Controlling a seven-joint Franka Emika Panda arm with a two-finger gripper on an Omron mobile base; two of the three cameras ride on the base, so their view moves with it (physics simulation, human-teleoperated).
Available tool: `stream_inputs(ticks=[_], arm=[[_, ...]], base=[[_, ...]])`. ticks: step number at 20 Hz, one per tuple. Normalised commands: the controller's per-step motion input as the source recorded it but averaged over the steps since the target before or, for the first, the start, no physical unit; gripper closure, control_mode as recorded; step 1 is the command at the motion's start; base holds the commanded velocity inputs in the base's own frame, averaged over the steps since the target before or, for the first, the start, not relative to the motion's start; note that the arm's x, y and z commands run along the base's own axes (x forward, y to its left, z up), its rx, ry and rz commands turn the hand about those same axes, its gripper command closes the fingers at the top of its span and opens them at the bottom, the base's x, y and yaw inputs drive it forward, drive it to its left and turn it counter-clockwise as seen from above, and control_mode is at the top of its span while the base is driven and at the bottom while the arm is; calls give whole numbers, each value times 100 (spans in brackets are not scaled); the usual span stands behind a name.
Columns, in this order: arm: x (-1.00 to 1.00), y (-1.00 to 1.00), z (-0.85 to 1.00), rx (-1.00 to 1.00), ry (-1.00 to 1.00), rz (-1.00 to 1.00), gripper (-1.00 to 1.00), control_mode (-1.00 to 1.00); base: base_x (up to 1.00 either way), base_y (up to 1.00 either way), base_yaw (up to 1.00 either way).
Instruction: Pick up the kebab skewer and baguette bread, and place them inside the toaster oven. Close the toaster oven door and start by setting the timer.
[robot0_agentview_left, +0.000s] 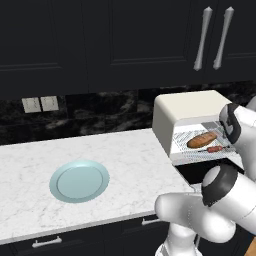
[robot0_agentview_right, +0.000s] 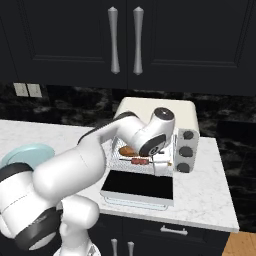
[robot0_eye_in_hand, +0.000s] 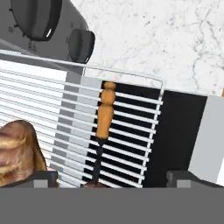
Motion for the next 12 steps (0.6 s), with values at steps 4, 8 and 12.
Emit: stream_inputs(ticks=[4, 8, 12], arm=[[-86, -16, 16, -12, -14, 47, -100, -100], [-16, 61, 28, -26, -16, 48, -100, -100], [-3, 50, 1, -26, -28, 53, -100, -100]], base=[[0, 0, 0], [0, 0, 0], [0, 0, 0]])
